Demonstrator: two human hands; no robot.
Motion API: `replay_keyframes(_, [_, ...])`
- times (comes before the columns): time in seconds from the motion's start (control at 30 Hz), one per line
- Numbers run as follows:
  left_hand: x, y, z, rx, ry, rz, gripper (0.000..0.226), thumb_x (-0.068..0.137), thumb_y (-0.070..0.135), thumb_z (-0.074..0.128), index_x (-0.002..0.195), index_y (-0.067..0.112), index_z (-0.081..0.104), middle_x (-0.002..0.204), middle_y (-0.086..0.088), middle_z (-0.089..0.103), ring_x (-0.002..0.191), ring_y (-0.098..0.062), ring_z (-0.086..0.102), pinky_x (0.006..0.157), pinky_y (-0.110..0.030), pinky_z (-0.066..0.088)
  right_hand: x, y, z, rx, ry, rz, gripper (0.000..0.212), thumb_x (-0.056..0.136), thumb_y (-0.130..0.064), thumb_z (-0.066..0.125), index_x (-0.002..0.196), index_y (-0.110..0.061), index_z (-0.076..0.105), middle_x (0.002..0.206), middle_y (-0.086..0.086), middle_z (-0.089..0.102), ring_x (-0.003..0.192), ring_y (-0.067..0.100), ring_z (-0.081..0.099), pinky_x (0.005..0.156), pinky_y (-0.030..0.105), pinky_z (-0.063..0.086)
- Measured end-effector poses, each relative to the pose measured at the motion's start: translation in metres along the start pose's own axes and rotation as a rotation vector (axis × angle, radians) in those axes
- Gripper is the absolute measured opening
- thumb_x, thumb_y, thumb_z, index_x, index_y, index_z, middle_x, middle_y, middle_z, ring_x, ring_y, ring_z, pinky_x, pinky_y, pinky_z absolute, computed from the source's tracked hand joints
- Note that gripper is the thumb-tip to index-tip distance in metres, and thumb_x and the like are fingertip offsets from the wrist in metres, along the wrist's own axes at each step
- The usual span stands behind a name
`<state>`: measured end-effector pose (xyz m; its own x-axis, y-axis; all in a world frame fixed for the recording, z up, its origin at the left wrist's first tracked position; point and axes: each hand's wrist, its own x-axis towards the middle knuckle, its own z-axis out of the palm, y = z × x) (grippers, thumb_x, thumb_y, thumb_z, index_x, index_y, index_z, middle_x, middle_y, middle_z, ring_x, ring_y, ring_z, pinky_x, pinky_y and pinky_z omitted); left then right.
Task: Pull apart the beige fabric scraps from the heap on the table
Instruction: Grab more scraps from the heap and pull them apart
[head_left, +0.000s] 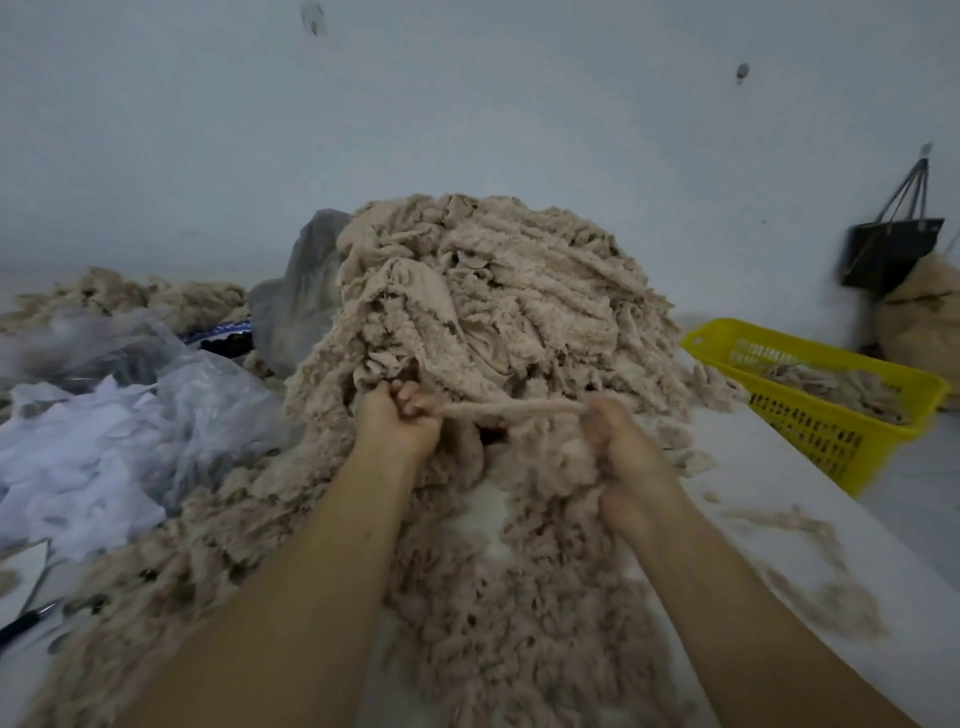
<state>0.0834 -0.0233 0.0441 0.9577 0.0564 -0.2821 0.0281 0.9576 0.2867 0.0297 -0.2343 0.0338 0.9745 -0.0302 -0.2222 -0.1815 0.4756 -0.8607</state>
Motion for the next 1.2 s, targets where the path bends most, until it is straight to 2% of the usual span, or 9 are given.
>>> replay_keyframes(0.17, [0.012, 0.007, -0.004, 0.008, 0.042, 0.017, 0.040, 0.108, 0.017, 0.028, 0.069, 0.016, 0.035, 0.040, 0.002, 0.030, 0.028, -0.010, 0.020, 0.037, -0.019, 0.022, 0.005, -0.023, -0.029, 0.407, 0.216, 0.070, 0.046, 0.101, -0.031, 0.053, 0.057, -0.018, 0.051, 0.047, -0.001, 0.047, 0.041, 0.014, 0.051, 0.070, 0.033, 0.052])
replay_keyframes(0.3, [-0.004, -0.010, -0.004, 0.123, 0.037, 0.049, 0.044, 0.106, 0.022, 0.034, 0.062, 0.021, 0.028, 0.036, 0.006, 0.020, 0.026, -0.009, 0.013, 0.031, -0.019, 0.011, 0.003, -0.023, -0.025, 0.427, 0.157, -0.019, 0.051, 0.103, -0.035, 0.050, 0.055, -0.021, 0.047, 0.041, -0.008, 0.039, 0.030, 0.007, 0.032, 0.037, 0.018, 0.035])
replay_keyframes(0.43, [-0.029, -0.057, 0.003, 0.214, 0.004, 0.032, 0.054, 0.108, 0.035, 0.036, 0.057, 0.021, 0.027, 0.038, 0.006, 0.019, 0.027, -0.008, 0.014, 0.028, -0.019, 0.010, -0.005, 0.004, 0.014, -0.137, -0.157, -0.053, 0.028, 0.093, -0.040, 0.058, 0.078, -0.019, 0.070, 0.072, 0.003, 0.069, 0.042, 0.013, 0.048, 0.041, 0.024, 0.039])
replay_keyframes(0.57, [-0.036, -0.066, 0.019, 0.366, -0.022, 0.038, 0.053, 0.108, 0.039, 0.035, 0.058, 0.021, 0.029, 0.038, 0.007, 0.028, 0.030, -0.007, 0.026, 0.032, -0.014, 0.023, -0.014, 0.031, 0.041, -0.699, -0.319, -0.058, 0.061, 0.079, -0.079, 0.051, 0.095, -0.026, 0.076, 0.098, 0.012, 0.075, 0.087, 0.024, 0.072, 0.078, 0.038, 0.059])
replay_keyframes(0.7, [-0.031, -0.048, 0.019, 0.290, -0.099, -0.054, 0.046, 0.108, 0.036, 0.032, 0.066, 0.019, 0.033, 0.040, 0.006, 0.030, 0.029, -0.007, 0.025, 0.031, -0.014, 0.023, -0.021, 0.016, 0.032, -0.466, -0.248, 0.015, 0.036, 0.088, -0.051, 0.066, 0.070, -0.021, 0.074, 0.073, 0.005, 0.072, 0.059, 0.012, 0.065, 0.055, 0.021, 0.050])
replay_keyframes(0.8, [-0.019, -0.040, 0.018, 0.122, -0.069, -0.041, 0.044, 0.109, 0.029, 0.031, 0.068, 0.016, 0.036, 0.040, 0.004, 0.029, 0.028, -0.008, 0.022, 0.031, -0.016, 0.023, -0.022, 0.008, 0.022, -0.089, -0.153, 0.111, 0.052, 0.094, -0.031, 0.060, 0.043, -0.019, 0.066, 0.050, -0.002, 0.063, 0.041, 0.010, 0.060, 0.042, 0.016, 0.046])
replay_keyframes(0.97, [-0.004, 0.023, -0.006, 0.030, 0.075, 0.159, 0.037, 0.106, 0.014, 0.032, 0.069, 0.021, 0.032, 0.041, 0.006, 0.024, 0.030, -0.008, 0.017, 0.031, -0.017, 0.018, -0.023, -0.045, -0.049, 0.301, 0.146, -0.001, 0.029, 0.097, -0.034, 0.051, 0.082, -0.016, 0.068, 0.066, 0.000, 0.066, 0.055, 0.017, 0.062, 0.053, 0.023, 0.052])
replay_keyframes(1.1, [-0.009, 0.008, -0.001, 0.069, 0.029, 0.121, 0.045, 0.106, 0.043, 0.040, 0.067, 0.019, 0.038, 0.041, 0.005, 0.025, 0.030, -0.008, 0.018, 0.031, -0.018, 0.020, -0.003, -0.041, -0.073, 0.208, 0.207, -0.029, 0.041, 0.099, -0.039, 0.053, 0.062, -0.024, 0.052, 0.065, -0.001, 0.048, 0.059, 0.018, 0.048, 0.075, 0.035, 0.045])
replay_keyframes(1.2, [-0.026, -0.025, 0.011, 0.129, -0.056, 0.038, 0.047, 0.100, 0.049, 0.048, 0.067, 0.016, 0.047, 0.044, 0.006, 0.029, 0.032, -0.007, 0.020, 0.033, -0.016, 0.020, 0.000, -0.031, -0.066, 0.092, 0.191, -0.050, 0.049, 0.101, -0.039, 0.051, 0.056, -0.022, 0.043, 0.057, -0.004, 0.033, 0.048, 0.015, 0.027, 0.054, 0.028, 0.035])
